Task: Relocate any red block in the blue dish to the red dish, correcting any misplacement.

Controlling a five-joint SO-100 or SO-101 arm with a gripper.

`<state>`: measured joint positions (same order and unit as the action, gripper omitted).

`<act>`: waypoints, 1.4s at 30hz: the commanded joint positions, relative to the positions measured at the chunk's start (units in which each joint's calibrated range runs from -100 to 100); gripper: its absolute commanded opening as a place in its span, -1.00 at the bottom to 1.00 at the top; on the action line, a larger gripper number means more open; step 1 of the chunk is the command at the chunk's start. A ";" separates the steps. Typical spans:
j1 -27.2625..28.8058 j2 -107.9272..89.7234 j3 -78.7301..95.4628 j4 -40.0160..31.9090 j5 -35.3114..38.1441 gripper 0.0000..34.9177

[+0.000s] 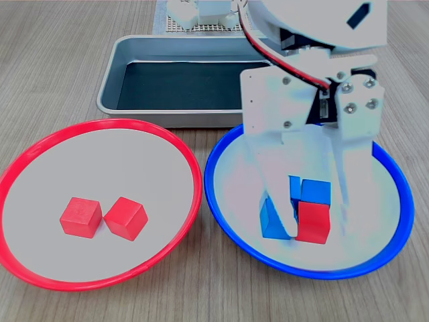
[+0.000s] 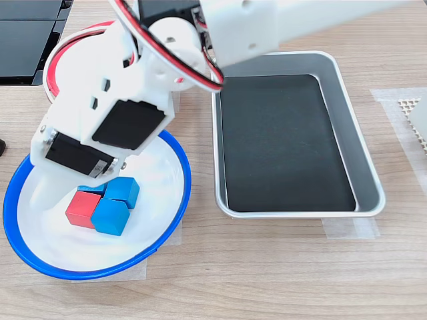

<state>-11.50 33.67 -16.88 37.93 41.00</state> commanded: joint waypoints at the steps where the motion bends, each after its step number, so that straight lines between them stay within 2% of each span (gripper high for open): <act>1: -0.40 -0.28 -2.28 -0.58 -0.34 -0.31; 10: -0.31 1.25 -2.56 -0.74 -0.44 -0.23; 42: -0.68 0.40 0.54 2.39 -0.63 -0.30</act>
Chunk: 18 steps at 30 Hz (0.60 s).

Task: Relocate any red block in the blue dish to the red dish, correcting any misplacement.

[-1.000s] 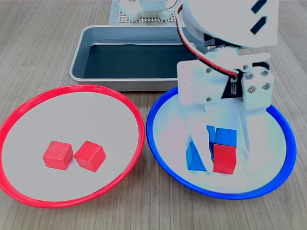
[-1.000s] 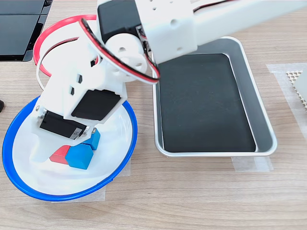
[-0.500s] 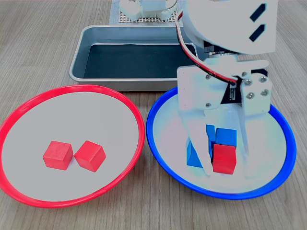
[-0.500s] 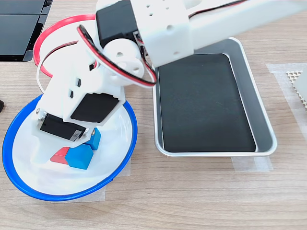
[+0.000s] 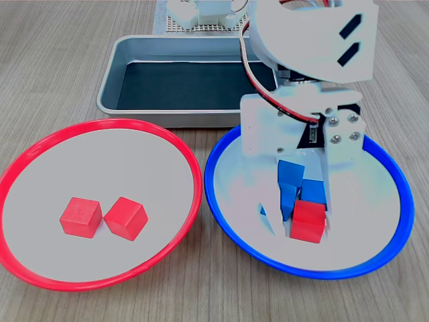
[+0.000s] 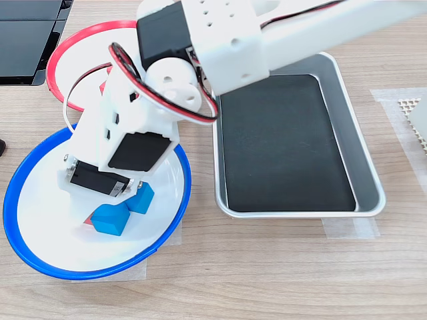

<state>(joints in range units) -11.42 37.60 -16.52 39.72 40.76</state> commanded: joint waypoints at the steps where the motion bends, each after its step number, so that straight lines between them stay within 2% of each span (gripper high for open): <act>1: -0.87 -3.61 0.36 0.68 -0.39 -0.30; 8: -1.15 -3.69 0.54 1.01 -0.49 -0.34; 11: -1.24 -3.44 0.27 0.93 -0.49 -0.46; 15: -1.53 -3.52 0.17 1.18 -0.49 -0.76; 18: -1.71 -3.69 0.08 1.67 -0.59 -0.91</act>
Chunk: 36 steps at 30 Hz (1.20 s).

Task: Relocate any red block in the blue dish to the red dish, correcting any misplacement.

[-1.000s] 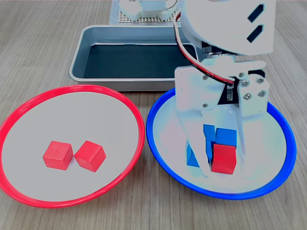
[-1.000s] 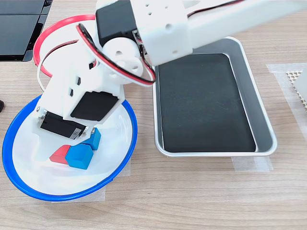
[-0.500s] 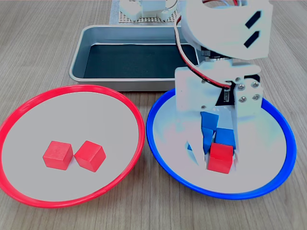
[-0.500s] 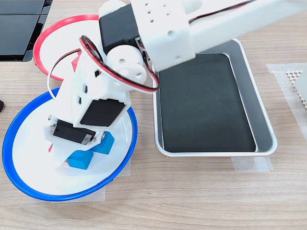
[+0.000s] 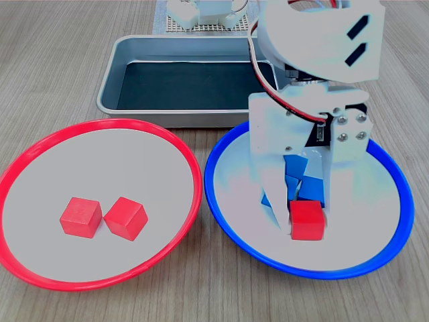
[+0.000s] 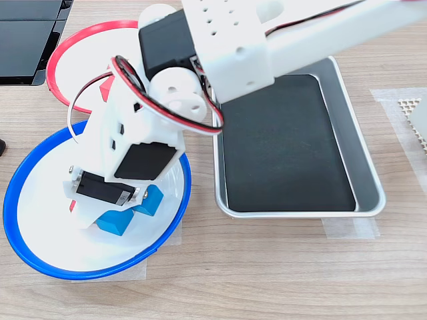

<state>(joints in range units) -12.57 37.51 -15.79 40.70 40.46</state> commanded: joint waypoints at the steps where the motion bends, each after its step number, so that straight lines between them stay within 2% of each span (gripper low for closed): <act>1: -0.66 -3.61 -0.82 1.19 -0.29 -0.95; 14: -0.66 -8.64 -2.55 5.23 -1.32 -0.98; 20: 0.66 -15.29 -3.37 9.28 -1.22 -0.98; 26: 4.90 -22.80 -0.64 13.07 -1.37 -0.98; 36: 15.63 -29.62 8.19 13.49 -1.81 -0.98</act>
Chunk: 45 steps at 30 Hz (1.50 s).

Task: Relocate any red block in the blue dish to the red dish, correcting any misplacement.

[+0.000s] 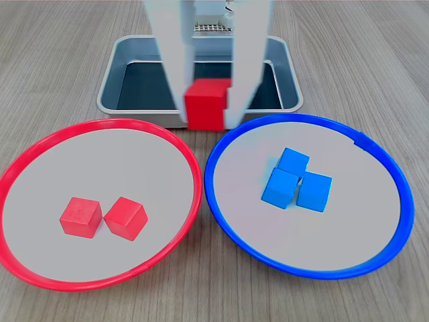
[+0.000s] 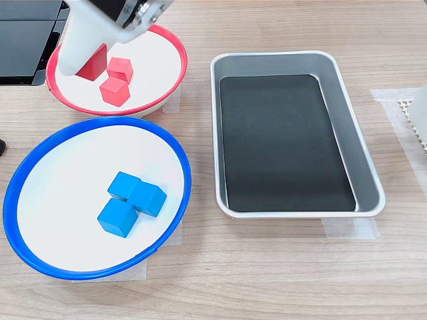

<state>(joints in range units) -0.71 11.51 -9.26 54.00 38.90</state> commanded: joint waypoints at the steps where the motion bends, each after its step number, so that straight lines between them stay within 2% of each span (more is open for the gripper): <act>1: 4.90 -3.62 2.56 0.03 -0.24 -0.98; 7: 9.98 -2.94 8.48 -3.85 0.20 -0.98; 16: 12.71 -1.49 17.59 -10.13 1.32 -0.98; 40: 12.43 15.06 6.02 -9.63 0.34 -0.98; 45: 11.86 17.28 2.29 -8.97 -0.34 -0.81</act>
<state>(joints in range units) 11.86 28.47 -3.18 44.29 39.15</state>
